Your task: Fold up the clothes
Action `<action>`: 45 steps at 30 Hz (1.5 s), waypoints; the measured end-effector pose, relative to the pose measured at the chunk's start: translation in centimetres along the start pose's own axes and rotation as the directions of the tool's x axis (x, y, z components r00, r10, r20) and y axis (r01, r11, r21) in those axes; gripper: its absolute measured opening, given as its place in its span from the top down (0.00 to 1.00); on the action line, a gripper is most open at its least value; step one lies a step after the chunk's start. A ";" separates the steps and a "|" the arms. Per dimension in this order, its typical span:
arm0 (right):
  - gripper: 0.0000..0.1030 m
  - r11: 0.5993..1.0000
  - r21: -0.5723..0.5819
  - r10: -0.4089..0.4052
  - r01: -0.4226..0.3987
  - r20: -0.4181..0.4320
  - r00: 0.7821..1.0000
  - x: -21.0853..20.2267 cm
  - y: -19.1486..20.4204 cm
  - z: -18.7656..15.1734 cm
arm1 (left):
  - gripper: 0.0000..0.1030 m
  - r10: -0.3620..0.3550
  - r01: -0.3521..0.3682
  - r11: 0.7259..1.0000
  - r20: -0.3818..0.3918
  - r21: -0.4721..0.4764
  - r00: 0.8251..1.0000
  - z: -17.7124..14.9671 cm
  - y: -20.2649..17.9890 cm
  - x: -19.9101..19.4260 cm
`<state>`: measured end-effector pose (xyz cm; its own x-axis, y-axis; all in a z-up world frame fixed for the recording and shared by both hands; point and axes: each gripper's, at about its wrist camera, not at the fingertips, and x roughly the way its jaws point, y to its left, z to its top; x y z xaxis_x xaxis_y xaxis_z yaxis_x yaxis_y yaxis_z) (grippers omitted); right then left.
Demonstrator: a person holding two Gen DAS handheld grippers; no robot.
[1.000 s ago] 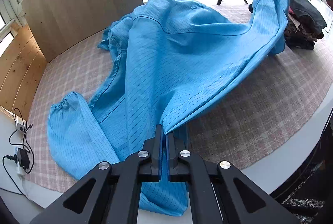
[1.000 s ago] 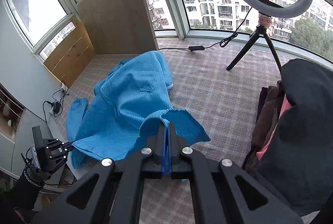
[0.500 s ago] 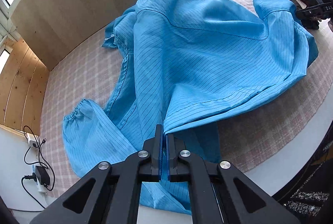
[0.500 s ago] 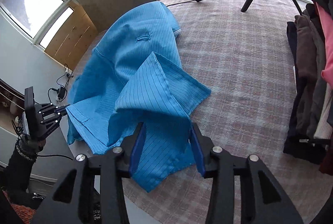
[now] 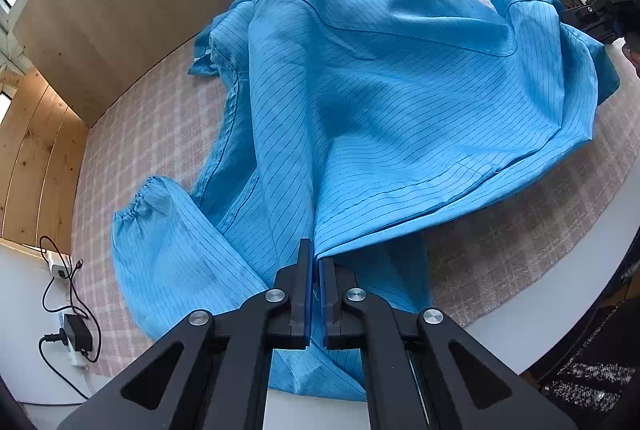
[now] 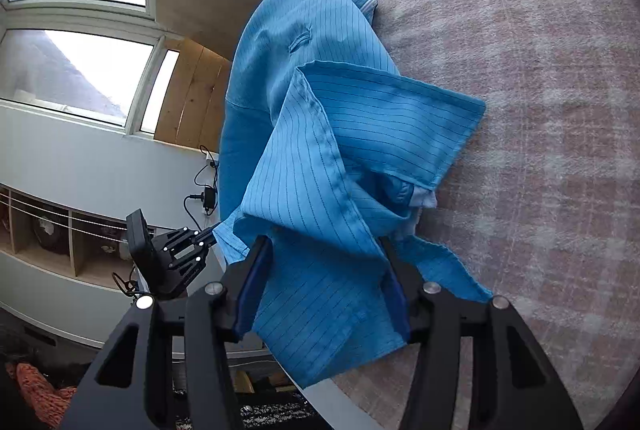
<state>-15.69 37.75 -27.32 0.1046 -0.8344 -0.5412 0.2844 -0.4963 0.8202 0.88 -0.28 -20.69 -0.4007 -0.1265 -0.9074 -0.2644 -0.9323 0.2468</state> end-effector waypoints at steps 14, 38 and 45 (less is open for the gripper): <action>0.49 0.980 -0.111 -0.158 0.167 0.081 0.984 -1.2 1.4 -0.6 | 0.98 0.003 -0.003 1.000 0.005 0.023 1.000 -0.3 -0.6 -1.0; 0.99 0.701 -0.442 -0.331 0.559 0.492 0.805 -9.7 21.7 5.1 | 0.98 0.201 -0.190 0.980 0.257 -0.066 0.945 8.1 9.2 -12.6; 0.99 0.505 -0.416 -0.187 0.757 0.803 0.566 -18.5 43.6 4.4 | 0.98 0.354 -0.384 0.921 0.546 -0.064 0.759 13.9 16.2 -29.8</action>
